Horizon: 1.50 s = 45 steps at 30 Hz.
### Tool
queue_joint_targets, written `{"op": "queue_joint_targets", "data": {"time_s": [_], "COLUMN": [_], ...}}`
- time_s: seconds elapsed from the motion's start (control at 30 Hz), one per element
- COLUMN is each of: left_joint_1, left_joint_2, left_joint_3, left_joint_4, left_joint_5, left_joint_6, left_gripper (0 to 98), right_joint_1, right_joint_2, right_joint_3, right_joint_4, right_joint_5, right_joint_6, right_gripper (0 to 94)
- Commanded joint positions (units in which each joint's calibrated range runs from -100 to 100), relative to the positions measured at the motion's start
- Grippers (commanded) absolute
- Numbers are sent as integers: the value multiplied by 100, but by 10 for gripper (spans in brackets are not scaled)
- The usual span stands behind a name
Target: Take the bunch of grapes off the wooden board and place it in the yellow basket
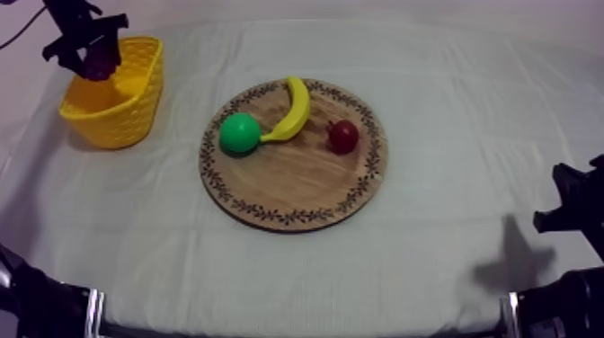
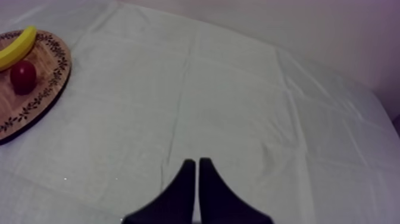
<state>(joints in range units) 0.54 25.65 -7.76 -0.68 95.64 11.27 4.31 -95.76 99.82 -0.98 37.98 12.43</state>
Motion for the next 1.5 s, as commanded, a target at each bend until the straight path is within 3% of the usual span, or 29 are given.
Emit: {"op": "queue_joint_targets", "data": {"time_s": [0.0,0.23,0.5,0.77,1.47], "left_joint_1": [5,25,42,44,15], "left_joint_2": [137,509,734,776,-879], "left_joint_3": [33,171,134,184,1022], "left_joint_4": [2,39,69,111,246], "left_joint_5": [-57,-259,-313,-449,-527], "left_joint_6": [16,67,121,118,75], "left_gripper": [580,600,781,892,937], "right_joint_1": [-2,-2,-2,-2,-2], "right_joint_2": [0,0,0,0,0], "right_joint_3": [-4,-4,-4,-4,-4], "right_joint_4": [3,3,3,3,3], "right_joint_5": [0,0,0,0,0], "right_joint_6": [0,0,0,0,0], "right_gripper": [3,3,3,3,3]}}
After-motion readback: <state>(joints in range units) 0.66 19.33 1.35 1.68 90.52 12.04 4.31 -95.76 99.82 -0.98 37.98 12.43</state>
